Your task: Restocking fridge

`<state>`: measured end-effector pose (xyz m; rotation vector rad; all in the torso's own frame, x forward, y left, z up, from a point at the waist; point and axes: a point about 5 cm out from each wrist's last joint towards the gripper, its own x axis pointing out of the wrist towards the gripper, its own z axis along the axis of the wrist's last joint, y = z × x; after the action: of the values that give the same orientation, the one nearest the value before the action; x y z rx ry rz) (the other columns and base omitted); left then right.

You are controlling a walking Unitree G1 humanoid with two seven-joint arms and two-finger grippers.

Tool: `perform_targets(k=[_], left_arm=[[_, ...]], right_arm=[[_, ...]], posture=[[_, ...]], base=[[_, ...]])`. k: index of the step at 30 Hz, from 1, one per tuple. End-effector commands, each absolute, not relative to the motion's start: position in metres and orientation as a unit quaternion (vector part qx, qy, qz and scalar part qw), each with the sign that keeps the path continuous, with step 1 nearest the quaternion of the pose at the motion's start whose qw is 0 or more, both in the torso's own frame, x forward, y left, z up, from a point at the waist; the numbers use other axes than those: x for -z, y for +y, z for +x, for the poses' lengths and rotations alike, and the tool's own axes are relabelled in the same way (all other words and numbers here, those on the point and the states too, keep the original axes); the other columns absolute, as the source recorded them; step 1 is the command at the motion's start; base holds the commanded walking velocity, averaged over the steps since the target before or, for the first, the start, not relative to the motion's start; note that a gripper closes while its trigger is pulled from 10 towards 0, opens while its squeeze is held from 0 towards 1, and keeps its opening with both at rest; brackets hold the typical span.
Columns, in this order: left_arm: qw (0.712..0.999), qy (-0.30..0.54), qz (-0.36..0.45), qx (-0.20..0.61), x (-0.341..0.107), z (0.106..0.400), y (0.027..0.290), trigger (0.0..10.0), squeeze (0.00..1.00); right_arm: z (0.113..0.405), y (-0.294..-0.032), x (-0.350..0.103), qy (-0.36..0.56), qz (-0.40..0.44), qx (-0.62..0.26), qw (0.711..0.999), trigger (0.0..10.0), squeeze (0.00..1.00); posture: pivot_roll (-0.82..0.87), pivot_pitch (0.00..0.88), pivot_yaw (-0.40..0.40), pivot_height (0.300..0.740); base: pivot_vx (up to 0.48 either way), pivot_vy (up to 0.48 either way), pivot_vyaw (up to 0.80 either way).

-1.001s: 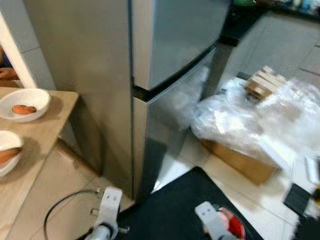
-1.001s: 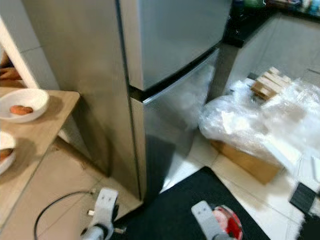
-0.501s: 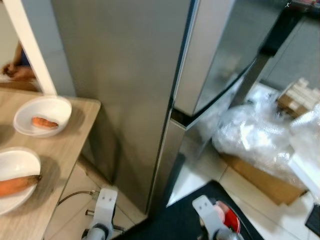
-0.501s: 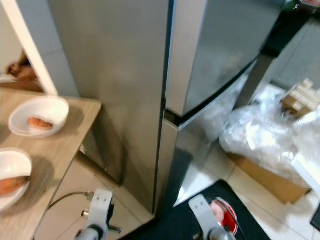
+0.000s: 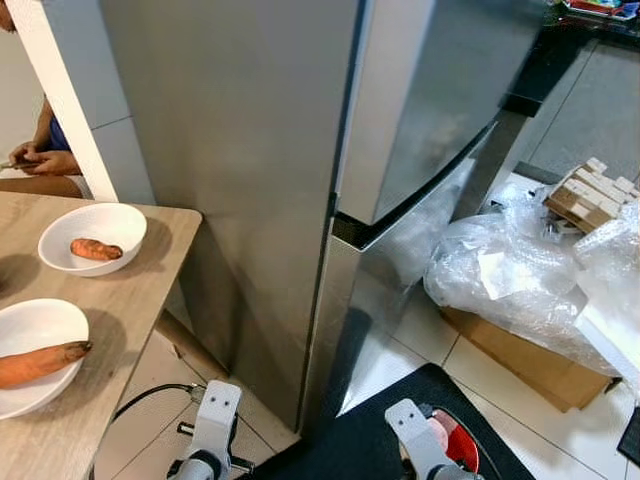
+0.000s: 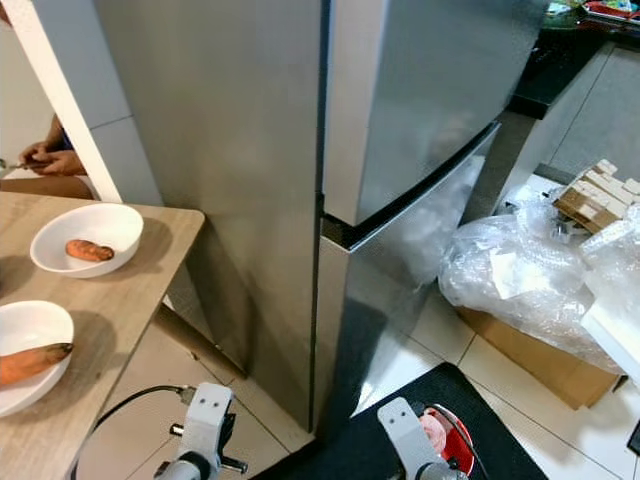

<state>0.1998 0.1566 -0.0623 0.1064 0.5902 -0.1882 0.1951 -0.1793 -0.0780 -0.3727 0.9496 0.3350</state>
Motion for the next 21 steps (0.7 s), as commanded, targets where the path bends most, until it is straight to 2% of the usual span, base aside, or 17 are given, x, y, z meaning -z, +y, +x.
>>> perform_targets(k=[1,18,21], left_arm=[[0.948,0.302,0.045,0.095,0.0660,0.1943,0.1535,10.0,0.00],[0.946,0.305,0.046,0.098,0.0672,0.1920,0.1531,10.0,0.00],[0.944,0.313,0.049,0.092,0.0683,0.1920,0.1541,10.0,0.00]], right_arm=[[0.1939,-0.1822,0.0783,0.453,-0.180,-0.153,0.860,10.0,0.00],[0.1929,-0.1823,0.0787,0.454,-0.184,-0.159,0.857,10.0,0.00],[0.1932,-0.1827,0.0786,0.454,-0.185,-0.159,0.857,10.0,0.00]], posture=[[-0.09,0.052,-0.050,0.700],[-0.10,0.042,-0.053,0.700],[-0.10,0.043,-0.053,0.700]], base=[[0.000,0.000,0.00],[-0.319,0.000,0.00],[0.000,0.000,0.00]])
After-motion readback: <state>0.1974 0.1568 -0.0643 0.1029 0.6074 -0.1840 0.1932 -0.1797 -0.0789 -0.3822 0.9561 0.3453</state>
